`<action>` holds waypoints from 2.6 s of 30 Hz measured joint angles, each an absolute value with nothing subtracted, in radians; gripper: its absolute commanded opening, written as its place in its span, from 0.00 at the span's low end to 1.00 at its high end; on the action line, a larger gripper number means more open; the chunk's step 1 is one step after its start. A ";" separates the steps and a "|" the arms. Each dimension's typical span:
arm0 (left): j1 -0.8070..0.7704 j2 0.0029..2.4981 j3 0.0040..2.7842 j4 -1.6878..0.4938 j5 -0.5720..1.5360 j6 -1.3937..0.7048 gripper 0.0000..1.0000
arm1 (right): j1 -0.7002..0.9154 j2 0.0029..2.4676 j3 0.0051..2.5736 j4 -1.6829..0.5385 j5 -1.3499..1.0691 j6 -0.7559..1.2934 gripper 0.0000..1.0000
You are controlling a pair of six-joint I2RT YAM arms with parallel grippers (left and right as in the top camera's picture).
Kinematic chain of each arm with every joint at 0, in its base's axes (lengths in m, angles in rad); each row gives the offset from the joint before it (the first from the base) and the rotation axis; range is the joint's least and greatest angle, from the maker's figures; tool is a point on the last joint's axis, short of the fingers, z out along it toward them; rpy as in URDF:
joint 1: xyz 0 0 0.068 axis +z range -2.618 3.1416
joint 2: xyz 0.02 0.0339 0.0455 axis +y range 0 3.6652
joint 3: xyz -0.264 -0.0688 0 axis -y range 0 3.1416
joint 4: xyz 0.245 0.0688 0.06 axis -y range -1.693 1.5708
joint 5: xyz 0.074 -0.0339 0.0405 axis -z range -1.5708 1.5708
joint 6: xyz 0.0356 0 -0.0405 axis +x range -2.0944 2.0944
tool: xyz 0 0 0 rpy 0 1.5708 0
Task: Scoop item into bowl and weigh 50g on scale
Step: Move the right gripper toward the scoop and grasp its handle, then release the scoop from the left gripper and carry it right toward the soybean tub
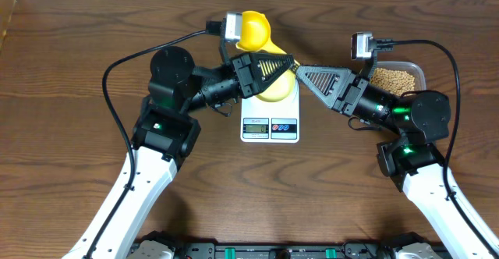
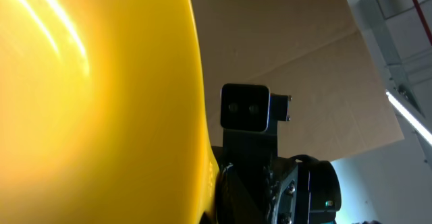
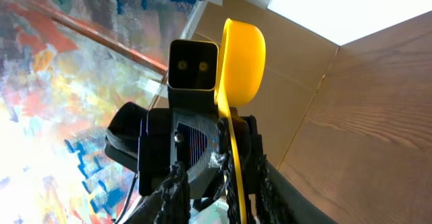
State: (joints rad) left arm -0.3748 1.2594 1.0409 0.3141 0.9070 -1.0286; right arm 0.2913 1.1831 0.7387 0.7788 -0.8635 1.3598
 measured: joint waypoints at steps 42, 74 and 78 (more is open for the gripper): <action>-0.382 1.259 1.041 0.318 0.936 -1.013 0.07 | 0.291 1.183 0.739 0.775 -0.868 1.398 0.01; -0.384 1.266 1.041 -0.045 0.806 -0.855 0.92 | 0.125 1.184 0.741 0.419 -0.635 0.990 0.01; -0.384 1.267 1.041 -0.220 0.643 -0.736 0.92 | 0.092 1.167 0.748 0.274 -0.603 0.924 0.01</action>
State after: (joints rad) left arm -0.3836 1.2667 1.0412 -0.2195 0.6430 -0.7357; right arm 0.0921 1.1671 0.7475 0.2741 -0.6029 0.9241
